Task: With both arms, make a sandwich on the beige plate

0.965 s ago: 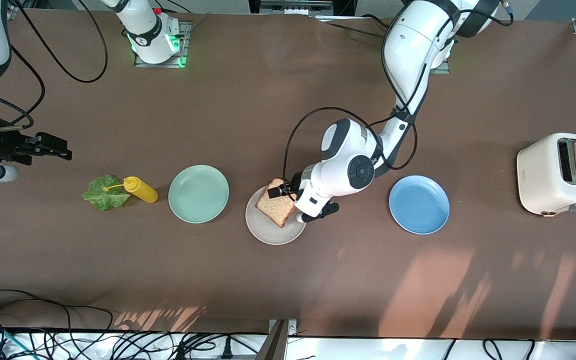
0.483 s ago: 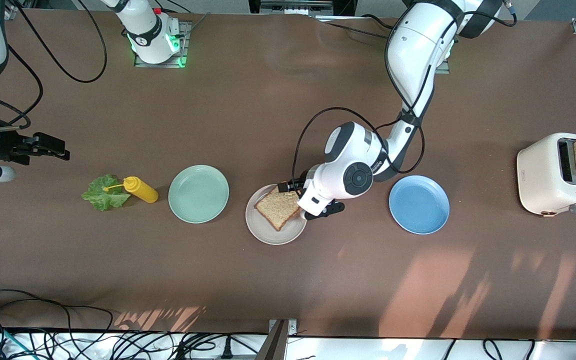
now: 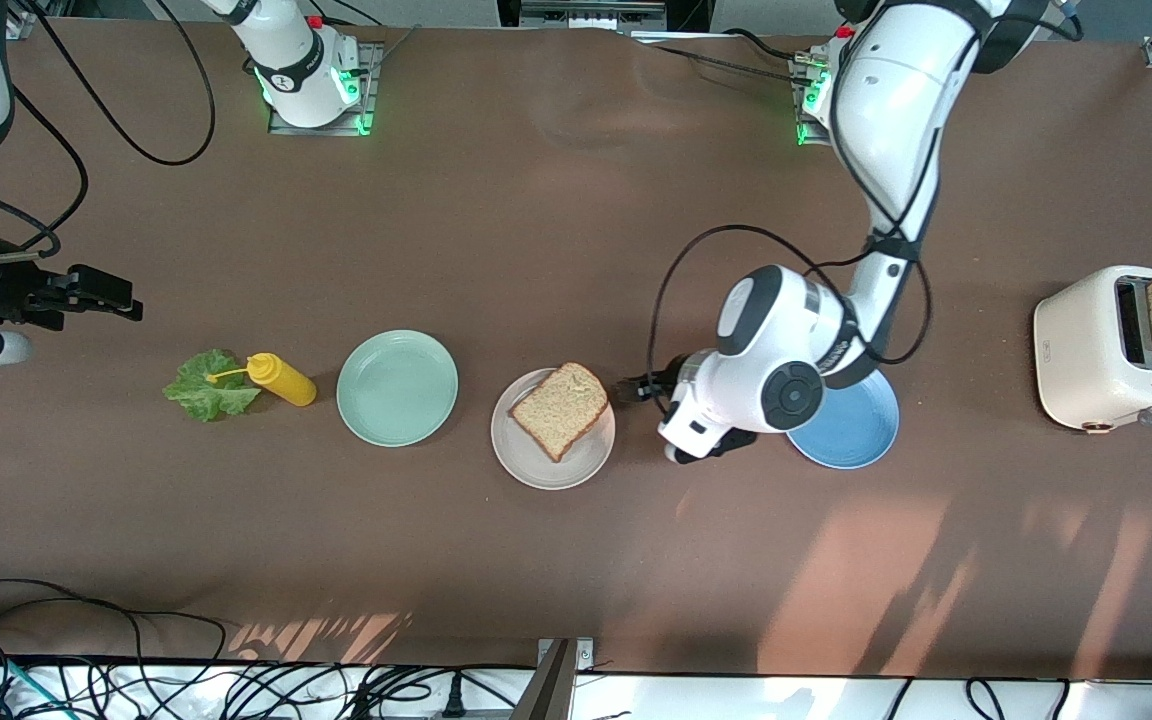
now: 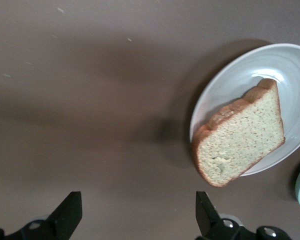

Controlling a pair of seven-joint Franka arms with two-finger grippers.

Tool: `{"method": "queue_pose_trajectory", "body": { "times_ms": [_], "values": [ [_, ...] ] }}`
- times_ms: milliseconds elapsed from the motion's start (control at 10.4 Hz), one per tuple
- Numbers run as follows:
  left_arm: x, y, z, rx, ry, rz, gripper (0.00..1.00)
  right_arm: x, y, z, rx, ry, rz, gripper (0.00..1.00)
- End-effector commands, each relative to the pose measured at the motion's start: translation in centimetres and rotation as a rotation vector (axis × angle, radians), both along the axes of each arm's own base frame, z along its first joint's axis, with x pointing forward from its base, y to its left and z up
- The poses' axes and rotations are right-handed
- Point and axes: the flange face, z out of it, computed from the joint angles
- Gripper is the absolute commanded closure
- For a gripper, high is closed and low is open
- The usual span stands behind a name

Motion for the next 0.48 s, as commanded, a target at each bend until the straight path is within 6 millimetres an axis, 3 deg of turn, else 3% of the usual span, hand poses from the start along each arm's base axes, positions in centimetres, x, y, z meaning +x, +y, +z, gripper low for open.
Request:
{"method": "queue_pose_trajectory", "body": {
  "times_ms": [0, 193, 386],
  "values": [
    [1.0, 5.4, 5.1, 0.018, -0.028, -0.029, 0.00, -0.1, -0.8, 0.1, 0.023, -0.008, -0.024, 0.00],
    [2.5, 11.3, 9.2, 0.010, -0.055, 0.025, 0.00, -0.1, -0.8, -0.1, 0.023, -0.005, -0.024, 0.00],
    [2.8, 17.1, 12.2, 0.075, -0.085, -0.030, 0.00, -0.1, -0.5, -0.1, 0.050, -0.006, -0.027, 0.00]
  ]
}}
